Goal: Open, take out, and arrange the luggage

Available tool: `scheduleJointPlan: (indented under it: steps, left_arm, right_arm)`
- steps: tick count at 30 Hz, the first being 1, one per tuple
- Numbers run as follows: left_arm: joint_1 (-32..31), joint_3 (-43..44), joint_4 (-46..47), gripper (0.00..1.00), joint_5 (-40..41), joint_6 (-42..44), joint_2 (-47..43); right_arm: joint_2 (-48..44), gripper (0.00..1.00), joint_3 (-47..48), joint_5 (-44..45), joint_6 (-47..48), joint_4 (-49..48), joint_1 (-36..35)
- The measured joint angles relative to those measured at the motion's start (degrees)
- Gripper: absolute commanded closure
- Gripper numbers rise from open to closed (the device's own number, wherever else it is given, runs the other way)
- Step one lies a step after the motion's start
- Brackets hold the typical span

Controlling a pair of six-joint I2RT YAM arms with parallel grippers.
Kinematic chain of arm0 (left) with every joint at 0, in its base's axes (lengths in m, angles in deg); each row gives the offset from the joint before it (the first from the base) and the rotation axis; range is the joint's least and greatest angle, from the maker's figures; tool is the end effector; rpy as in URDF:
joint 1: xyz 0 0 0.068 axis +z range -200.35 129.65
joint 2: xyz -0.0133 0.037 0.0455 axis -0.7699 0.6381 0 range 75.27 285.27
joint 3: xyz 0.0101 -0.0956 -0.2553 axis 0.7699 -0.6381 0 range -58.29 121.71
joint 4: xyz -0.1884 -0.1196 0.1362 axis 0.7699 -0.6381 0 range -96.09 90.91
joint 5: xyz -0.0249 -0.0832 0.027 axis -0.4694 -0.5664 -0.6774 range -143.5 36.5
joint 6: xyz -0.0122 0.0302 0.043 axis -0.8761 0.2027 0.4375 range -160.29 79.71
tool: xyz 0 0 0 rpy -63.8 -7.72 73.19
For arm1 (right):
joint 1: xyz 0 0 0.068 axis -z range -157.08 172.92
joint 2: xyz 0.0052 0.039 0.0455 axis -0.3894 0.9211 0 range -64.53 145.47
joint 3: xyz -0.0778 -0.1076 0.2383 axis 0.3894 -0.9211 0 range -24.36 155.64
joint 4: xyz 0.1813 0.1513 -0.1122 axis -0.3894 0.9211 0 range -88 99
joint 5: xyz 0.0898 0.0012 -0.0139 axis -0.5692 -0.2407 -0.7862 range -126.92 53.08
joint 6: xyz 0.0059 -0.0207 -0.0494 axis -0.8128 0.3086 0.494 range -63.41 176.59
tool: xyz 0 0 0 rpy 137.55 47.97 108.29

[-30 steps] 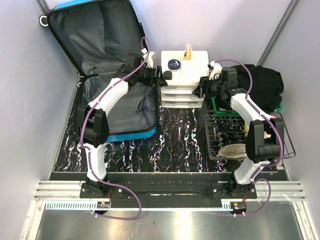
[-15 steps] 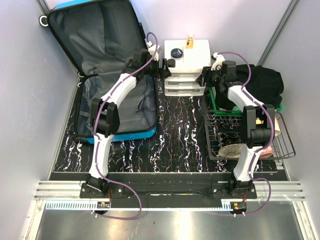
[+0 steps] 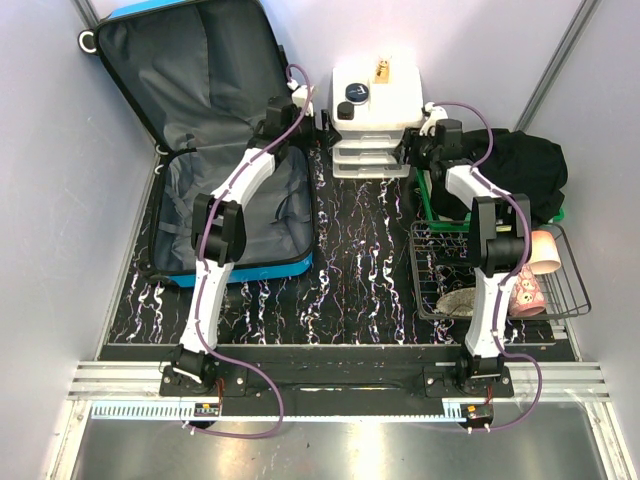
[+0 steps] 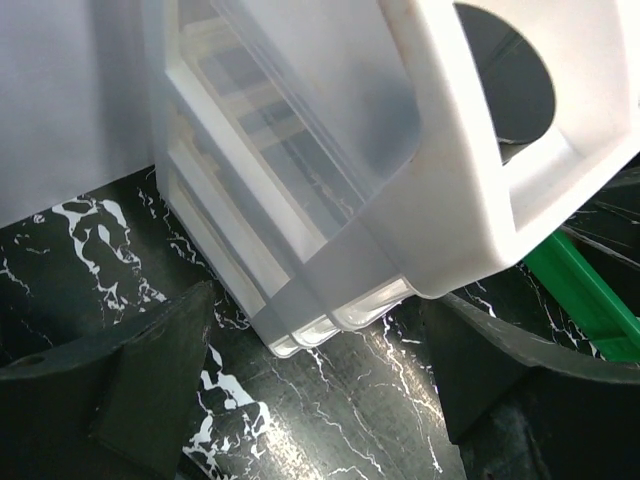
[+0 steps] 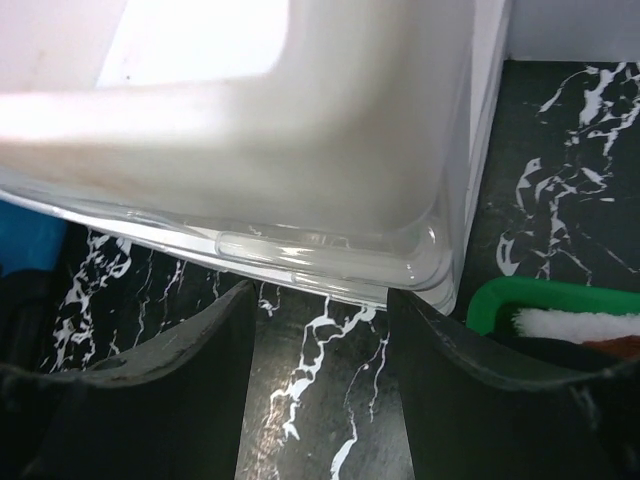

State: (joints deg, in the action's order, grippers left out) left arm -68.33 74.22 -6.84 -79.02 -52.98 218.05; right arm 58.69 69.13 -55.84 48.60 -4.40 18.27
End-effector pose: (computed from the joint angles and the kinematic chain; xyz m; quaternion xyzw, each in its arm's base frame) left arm 0.5498 -0.1947 0.2556 0.1661 0.7823 -0.3239 0.5054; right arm 0.5033 0.0525 0.2223 -0.0662 0.8264 0.1961 0.5236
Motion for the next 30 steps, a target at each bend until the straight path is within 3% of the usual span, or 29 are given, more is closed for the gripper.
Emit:
scheduleJointPlan:
  steps: [4, 8, 11, 17, 22, 26, 30]
  left_arm:
    - [0.0, 0.0, 1.6, 0.12, 0.2, -0.1, 0.0]
    - [0.2, 0.0, 1.7, 0.02, -0.2, 0.3, 0.0]
    - [0.3, -1.2, 1.4, 0.01, -1.5, 1.5, -0.8]
    - [2.3, -18.1, -3.2, 0.01, -6.1, 5.7, -15.6]
    - [8.1, -25.6, -6.0, 0.01, -8.8, 7.6, -29.9]
    - [13.9, -27.8, -5.9, 0.01, -9.0, 7.9, -37.4]
    - [16.3, -31.1, -6.0, 0.01, -9.3, 7.3, -39.8]
  right_arm:
    - [1.0, 0.37, 1.0, 2.4, 0.0, -0.9, 0.0]
    - [1.0, 0.36, 1.0, 3.5, 0.0, -1.6, 0.0]
    - [0.5, 0.36, 1.0, 1.8, 0.0, -1.4, 0.0]
    - [-7.6, 0.36, -0.5, -4.4, 1.3, 0.2, -0.7]
    - [-14.8, 0.36, 1.0, -8.1, 5.6, 0.6, -4.7]
    - [-12.2, 0.36, 8.6, -9.6, 10.3, 2.1, -11.2]
    - [-3.7, 0.34, 19.8, -9.9, 11.6, 3.3, -16.3]
